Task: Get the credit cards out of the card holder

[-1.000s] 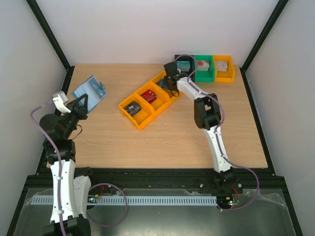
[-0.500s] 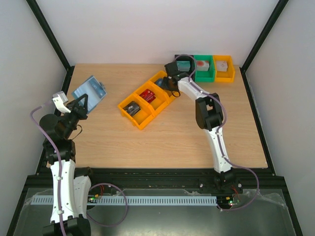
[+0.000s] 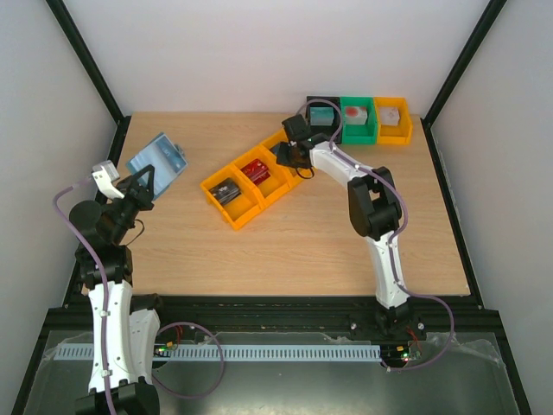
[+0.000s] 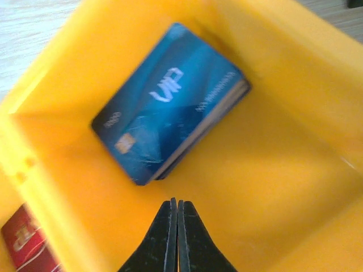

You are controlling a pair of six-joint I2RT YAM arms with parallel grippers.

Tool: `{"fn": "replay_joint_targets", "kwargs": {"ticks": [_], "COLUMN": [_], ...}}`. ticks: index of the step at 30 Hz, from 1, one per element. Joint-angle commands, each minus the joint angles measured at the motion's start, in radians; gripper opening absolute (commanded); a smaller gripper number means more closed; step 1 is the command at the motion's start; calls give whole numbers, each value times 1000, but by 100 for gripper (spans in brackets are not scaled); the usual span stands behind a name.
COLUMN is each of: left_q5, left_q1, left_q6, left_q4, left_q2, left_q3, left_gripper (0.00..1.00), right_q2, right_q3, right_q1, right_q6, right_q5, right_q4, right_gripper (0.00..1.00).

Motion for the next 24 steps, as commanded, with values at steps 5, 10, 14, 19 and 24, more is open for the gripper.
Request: {"fn": "replay_joint_targets", "kwargs": {"ticks": [5,10,14,19,24], "left_q5": [17,15,18,44,206], "left_q1": [5,5,5,4,-10], "left_q6": [-5,-3,-4,-3,59], "left_q4": [51,49,38,50,117], "left_q2": [-15,-22,-27,-28,-29], "left_q3": [7,4,5,7,21], "left_gripper": [2,2,2,3,2], "right_q2": [-63,-79,-100,-196,-379], "right_q3": [-52,-46,1,5,-87], "right_q1": [88,99,94,59,55], "right_q6": [72,115,82,6,-161], "right_q5": [-84,-112,-63,-40,-159], "right_q4": [36,46,14,21,128], "right_gripper": [2,2,2,2,5]}}
